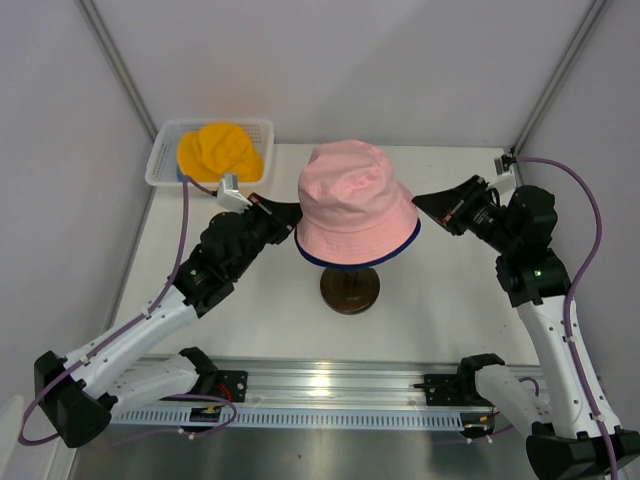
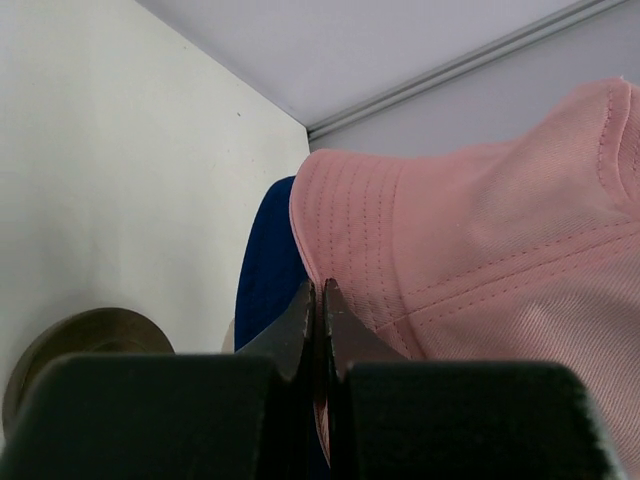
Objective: Stack the hats
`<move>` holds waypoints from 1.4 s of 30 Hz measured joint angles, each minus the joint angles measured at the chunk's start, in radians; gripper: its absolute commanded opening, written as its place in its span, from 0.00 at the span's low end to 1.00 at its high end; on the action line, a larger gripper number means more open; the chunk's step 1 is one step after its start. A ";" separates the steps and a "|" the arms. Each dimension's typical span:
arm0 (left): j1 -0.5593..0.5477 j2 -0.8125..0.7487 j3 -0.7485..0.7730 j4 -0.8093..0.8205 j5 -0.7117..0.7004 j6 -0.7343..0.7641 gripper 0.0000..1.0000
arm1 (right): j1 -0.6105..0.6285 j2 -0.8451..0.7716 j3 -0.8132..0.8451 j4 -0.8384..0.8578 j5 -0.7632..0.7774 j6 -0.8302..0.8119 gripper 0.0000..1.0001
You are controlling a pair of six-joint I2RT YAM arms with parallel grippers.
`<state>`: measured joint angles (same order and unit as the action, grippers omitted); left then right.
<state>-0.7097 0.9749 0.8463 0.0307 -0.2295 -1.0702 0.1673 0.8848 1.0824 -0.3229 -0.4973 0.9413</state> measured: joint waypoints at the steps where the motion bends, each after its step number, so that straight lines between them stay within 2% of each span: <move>1: -0.007 0.000 0.000 0.000 -0.008 0.005 0.01 | 0.000 0.002 0.000 0.001 0.000 0.004 0.00; 7: -0.040 -0.005 0.001 -0.014 -0.075 0.033 0.01 | 0.000 0.006 -0.010 0.014 0.001 0.005 0.00; 23: -0.092 -0.015 -0.013 -0.017 -0.146 0.061 0.01 | 0.006 0.006 -0.070 0.090 -0.012 -0.027 0.00; 34: -0.113 -0.065 -0.070 -0.002 -0.148 0.054 0.01 | 0.008 0.106 0.007 0.098 0.003 -0.087 0.00; 42: -0.164 -0.061 -0.100 0.066 -0.218 0.085 0.01 | 0.008 0.122 0.009 0.114 0.002 -0.117 0.00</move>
<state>-0.8742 0.9138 0.7460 0.0967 -0.4477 -0.9848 0.1749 1.0065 1.0912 -0.2092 -0.4950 0.8246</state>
